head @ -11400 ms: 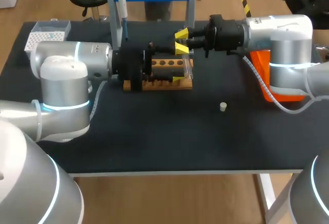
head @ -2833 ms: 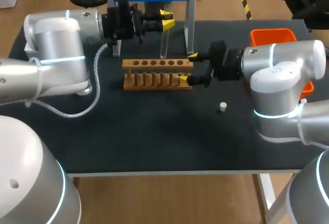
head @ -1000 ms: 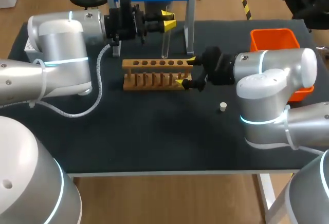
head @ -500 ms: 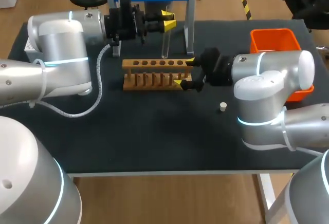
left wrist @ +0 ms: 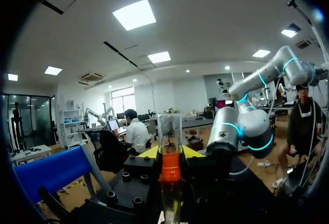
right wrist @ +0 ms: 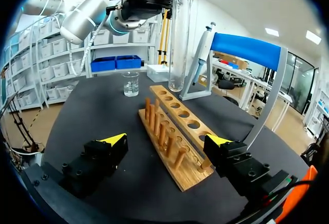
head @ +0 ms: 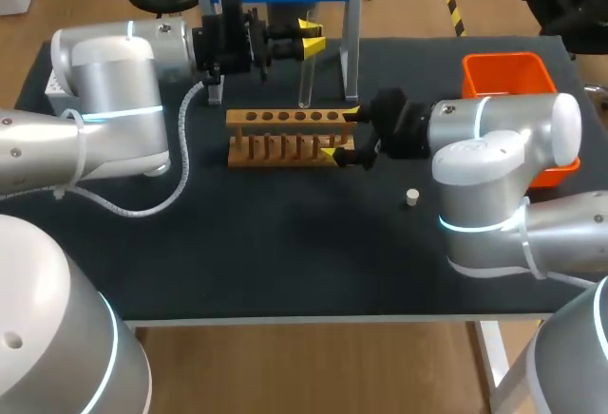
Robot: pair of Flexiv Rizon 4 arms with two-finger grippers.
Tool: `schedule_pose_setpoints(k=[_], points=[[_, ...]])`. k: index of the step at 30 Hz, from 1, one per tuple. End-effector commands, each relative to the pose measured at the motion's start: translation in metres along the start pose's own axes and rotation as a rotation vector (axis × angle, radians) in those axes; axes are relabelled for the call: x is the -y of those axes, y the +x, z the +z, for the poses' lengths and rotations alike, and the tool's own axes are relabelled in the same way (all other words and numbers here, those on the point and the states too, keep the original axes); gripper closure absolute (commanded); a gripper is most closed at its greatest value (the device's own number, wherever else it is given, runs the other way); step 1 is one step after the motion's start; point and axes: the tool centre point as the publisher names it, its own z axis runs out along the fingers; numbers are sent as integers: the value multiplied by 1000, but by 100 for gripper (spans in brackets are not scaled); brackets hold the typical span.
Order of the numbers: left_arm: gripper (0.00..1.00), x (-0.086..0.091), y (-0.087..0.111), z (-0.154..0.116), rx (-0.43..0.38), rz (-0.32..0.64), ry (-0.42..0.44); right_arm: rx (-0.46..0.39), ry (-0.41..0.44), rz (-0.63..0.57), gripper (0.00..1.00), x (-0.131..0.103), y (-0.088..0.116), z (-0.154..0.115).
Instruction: Invert the test tube, pick up the pipette, mount the tip to pipette, aspirate from beaker and dispense into the tube, eject the tip, return the pipette, and cap with the stopper.
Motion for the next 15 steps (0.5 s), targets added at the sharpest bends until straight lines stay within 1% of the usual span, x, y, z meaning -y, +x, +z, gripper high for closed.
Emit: schedule_pose_setpoints(k=[1, 2, 4, 6, 8, 15], points=[[100, 0, -1, 0, -1, -1, -2, 0, 1, 0, 0, 0, 0, 0], [100, 0, -1, 0, -1, -1, -2, 0, 1, 0, 0, 0, 0, 0], [100, -1, -3, 1, 6, -20, 26, 0, 1, 0, 0, 0, 0, 0], [100, -4, -6, 1, 8, -29, 18, 0, 1, 0, 0, 0, 0, 0], [100, -5, -7, 2, 9, -44, 31, 0, 1, 0, 0, 0, 0, 0], [100, -12, -15, 1, 17, -88, 33, 0, 1, 0, 0, 0, 0, 0]])
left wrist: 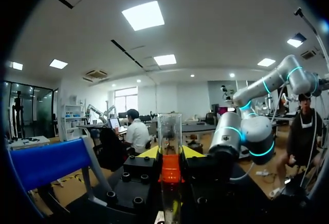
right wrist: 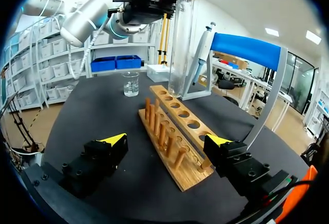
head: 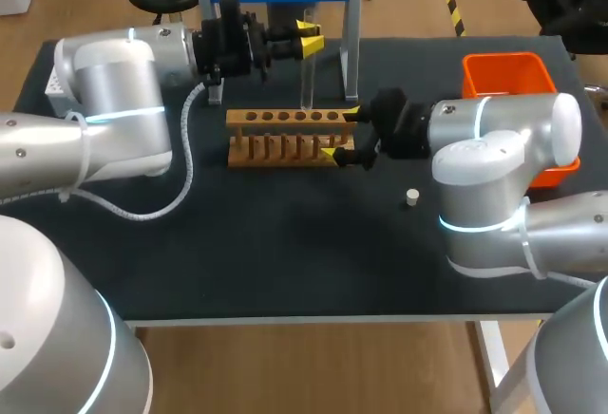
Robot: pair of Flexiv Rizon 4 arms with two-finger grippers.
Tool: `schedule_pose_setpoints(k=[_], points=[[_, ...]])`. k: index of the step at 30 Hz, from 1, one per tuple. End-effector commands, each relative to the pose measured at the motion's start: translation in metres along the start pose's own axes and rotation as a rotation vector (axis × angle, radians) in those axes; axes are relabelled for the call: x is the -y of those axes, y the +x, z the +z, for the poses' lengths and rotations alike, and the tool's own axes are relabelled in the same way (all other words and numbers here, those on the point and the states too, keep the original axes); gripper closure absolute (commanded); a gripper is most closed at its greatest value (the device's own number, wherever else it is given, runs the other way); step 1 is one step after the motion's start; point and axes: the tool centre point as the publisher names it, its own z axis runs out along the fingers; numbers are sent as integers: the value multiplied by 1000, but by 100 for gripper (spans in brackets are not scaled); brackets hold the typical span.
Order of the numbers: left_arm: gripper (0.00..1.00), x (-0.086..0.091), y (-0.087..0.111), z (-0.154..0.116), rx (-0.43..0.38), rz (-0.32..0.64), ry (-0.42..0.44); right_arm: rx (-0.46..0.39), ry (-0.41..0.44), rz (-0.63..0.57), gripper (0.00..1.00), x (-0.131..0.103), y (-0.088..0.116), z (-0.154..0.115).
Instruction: Invert the test tube, pick up the pipette, mount the tip to pipette, aspirate from beaker and dispense into the tube, eject the tip, return the pipette, and cap with the stopper.
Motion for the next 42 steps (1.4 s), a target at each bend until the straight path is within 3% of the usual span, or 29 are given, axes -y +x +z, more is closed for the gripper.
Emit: schedule_pose_setpoints(k=[1, 42], points=[[100, -4, -6, 3, -4, -12, 3, 0, 1, 0, 0, 0, 0, 0], [100, -35, -29, -8, 11, -12, 19, 0, 1, 0, 0, 0, 0, 0]])
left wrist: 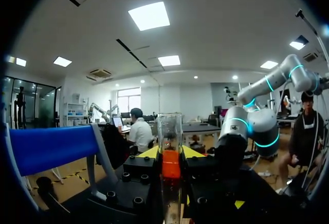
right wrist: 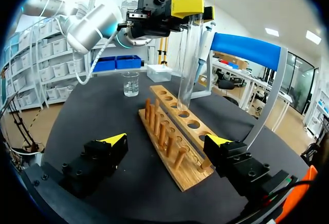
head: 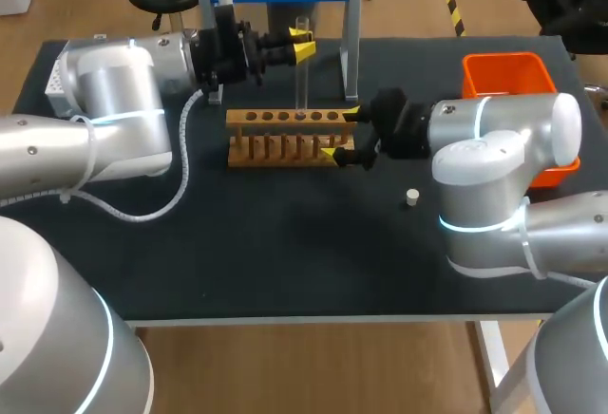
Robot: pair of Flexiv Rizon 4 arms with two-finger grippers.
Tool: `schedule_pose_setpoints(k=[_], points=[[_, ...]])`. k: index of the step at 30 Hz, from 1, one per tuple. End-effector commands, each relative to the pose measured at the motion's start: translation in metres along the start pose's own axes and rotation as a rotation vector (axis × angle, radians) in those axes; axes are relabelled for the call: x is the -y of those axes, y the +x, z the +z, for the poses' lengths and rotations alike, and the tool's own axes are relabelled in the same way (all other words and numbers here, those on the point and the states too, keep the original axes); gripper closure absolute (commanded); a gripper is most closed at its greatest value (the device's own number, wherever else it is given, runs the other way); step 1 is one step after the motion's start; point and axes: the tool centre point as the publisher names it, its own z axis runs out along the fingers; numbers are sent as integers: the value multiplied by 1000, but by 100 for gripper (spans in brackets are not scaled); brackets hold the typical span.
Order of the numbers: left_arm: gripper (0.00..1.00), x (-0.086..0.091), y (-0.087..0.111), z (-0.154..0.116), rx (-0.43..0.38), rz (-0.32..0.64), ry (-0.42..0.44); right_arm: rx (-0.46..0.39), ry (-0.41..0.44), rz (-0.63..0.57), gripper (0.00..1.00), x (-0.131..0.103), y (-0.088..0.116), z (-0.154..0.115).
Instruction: Invert the test tube, pick up the pipette, mount the tip to pipette, aspirate from beaker and dispense into the tube, eject the tip, return the pipette, and cap with the stopper.
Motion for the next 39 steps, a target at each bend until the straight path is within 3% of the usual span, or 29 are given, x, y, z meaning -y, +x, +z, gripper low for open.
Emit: schedule_pose_setpoints(k=[1, 27, 39], points=[[100, -4, -3, 1, -8, 4, 3, 0, 1, 0, 0, 0, 0, 0], [100, -20, -10, 0, -4, -6, 13, 0, 1, 0, 0, 0, 0, 0], [100, -20, -9, 0, -4, -3, -22, 0, 1, 0, 0, 0, 0, 0]])
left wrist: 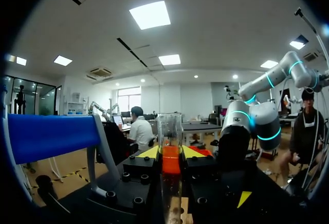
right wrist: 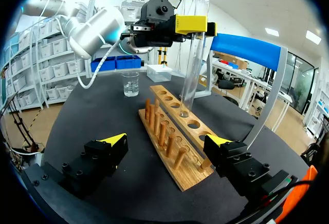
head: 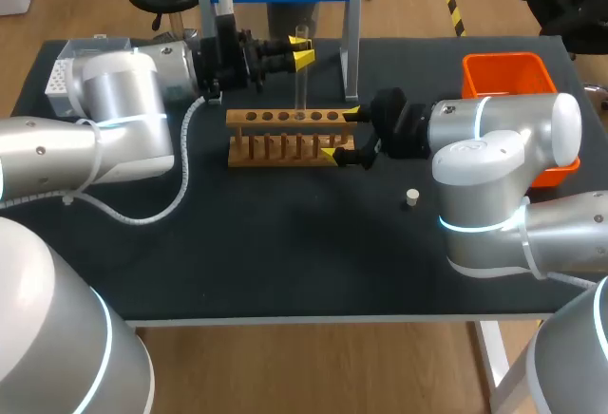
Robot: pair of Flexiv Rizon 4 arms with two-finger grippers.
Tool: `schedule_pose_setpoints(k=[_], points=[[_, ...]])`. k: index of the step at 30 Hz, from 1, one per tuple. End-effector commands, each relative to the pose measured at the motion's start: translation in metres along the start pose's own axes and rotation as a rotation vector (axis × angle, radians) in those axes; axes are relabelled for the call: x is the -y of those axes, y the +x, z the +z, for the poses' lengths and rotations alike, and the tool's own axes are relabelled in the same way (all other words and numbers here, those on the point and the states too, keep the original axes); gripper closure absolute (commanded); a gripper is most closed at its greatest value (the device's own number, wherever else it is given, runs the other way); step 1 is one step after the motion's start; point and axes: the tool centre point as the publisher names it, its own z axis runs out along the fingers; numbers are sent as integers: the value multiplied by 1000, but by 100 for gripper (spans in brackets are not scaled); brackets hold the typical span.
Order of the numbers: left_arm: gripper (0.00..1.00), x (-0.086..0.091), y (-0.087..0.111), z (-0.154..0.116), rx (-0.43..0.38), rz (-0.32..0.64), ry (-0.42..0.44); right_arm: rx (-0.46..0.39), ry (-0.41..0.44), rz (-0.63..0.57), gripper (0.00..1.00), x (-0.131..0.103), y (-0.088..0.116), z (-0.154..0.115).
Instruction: Invert the test tube, pick up the pipette, mount the tip to pipette, aspirate from beaker and dispense into the tube, eject the tip, return the pipette, and cap with the stopper.
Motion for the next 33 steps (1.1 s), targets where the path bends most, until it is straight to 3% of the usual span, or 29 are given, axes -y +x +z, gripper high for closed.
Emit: schedule_pose_setpoints(k=[1, 18, 33], points=[[100, 2, -1, 1, -3, -2, -21, 0, 1, 0, 0, 0, 0, 0], [100, 6, 6, -2, 7, 1, -158, 0, 1, 0, 0, 0, 0, 0], [100, -6, 6, -7, 15, -18, -225, 0, 1, 0, 0, 0, 0, 0]])
